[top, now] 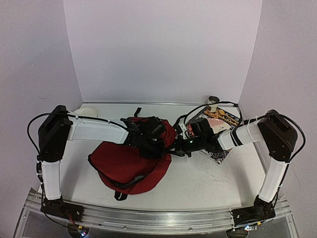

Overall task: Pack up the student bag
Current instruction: Grab the largest pocket of the student bag.

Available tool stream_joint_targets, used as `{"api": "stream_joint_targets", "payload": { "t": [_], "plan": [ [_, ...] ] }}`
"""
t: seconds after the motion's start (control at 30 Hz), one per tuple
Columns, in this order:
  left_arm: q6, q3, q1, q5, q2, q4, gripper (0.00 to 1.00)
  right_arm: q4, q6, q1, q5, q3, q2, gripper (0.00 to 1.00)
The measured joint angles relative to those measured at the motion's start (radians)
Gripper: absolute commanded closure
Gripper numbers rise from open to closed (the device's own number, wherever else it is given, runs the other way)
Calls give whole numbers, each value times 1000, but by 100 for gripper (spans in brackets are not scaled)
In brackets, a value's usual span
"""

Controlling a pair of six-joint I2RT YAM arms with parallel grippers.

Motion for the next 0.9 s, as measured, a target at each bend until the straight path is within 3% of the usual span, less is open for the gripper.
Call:
{"api": "stream_joint_targets", "payload": {
  "t": [0.3, 0.57, 0.9],
  "plan": [
    [-26, -29, -4, -27, -30, -17, 70, 9, 4, 20, 0, -2, -5, 100],
    [-41, -28, -2, -9, -26, -21, 99, 14, 9, 28, 7, -2, -5, 100],
    [-41, -53, -2, 3, -59, -17, 100, 15, 20, 34, 30, -2, -5, 100]
  ]
}}
